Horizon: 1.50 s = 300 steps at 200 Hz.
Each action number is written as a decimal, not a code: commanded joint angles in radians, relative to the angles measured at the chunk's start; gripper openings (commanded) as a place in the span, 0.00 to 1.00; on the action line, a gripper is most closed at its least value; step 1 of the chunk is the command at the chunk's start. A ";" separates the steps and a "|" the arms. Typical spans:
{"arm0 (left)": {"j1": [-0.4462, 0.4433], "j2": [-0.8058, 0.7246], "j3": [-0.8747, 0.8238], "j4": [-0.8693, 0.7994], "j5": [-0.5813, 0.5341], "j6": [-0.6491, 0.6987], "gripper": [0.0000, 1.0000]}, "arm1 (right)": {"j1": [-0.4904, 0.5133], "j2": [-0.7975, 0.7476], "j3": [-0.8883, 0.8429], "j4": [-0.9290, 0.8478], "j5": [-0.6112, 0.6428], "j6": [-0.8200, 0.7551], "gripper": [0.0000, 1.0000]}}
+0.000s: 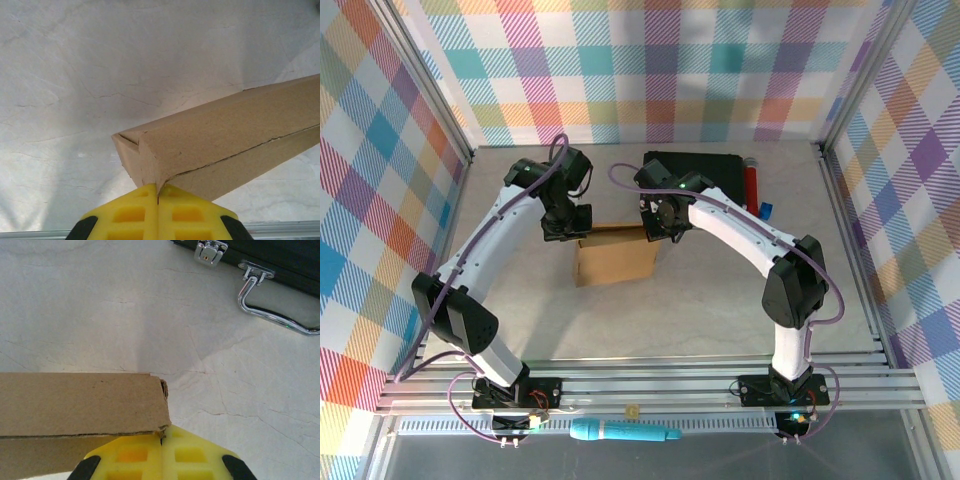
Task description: Fold the paper box
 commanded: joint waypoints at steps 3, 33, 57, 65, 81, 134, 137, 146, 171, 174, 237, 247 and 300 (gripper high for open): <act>-0.003 0.013 0.035 -0.024 0.045 -0.049 0.00 | 0.006 0.008 0.027 -0.006 -0.012 0.003 0.00; 0.002 0.028 0.048 -0.036 0.075 -0.062 0.00 | 0.006 0.013 0.030 -0.006 -0.013 0.003 0.00; 0.012 0.043 0.068 -0.054 0.101 -0.072 0.00 | 0.007 0.015 0.031 -0.008 -0.012 0.002 0.00; 0.017 0.047 0.072 -0.056 0.117 -0.078 0.00 | 0.006 0.016 0.031 -0.008 -0.012 0.003 0.00; 0.025 0.055 0.082 -0.065 0.144 -0.088 0.00 | 0.006 0.018 0.034 -0.009 -0.011 0.004 0.00; 0.031 0.059 0.076 -0.042 0.224 -0.124 0.00 | 0.006 0.027 0.041 -0.014 -0.013 0.007 0.00; 0.030 0.059 0.076 -0.041 0.227 -0.126 0.00 | 0.006 0.027 0.041 -0.014 -0.013 0.007 0.00; 0.032 0.057 0.073 -0.033 0.237 -0.132 0.00 | 0.006 0.027 0.039 -0.015 -0.013 0.009 0.00; 0.032 0.056 0.068 -0.024 0.263 -0.145 0.00 | 0.006 0.027 0.038 -0.017 -0.012 0.010 0.00; 0.033 0.056 0.068 -0.024 0.264 -0.145 0.00 | 0.006 0.028 0.038 -0.017 -0.010 0.010 0.00; 0.035 0.027 0.011 0.018 0.311 -0.164 0.00 | 0.006 0.028 0.032 -0.020 -0.007 0.020 0.00; 0.036 0.022 0.004 0.027 0.320 -0.168 0.00 | 0.006 0.027 0.029 -0.019 -0.007 0.021 0.00; 0.042 -0.008 -0.030 0.089 0.373 -0.173 0.00 | 0.006 0.025 0.026 -0.020 -0.004 0.028 0.00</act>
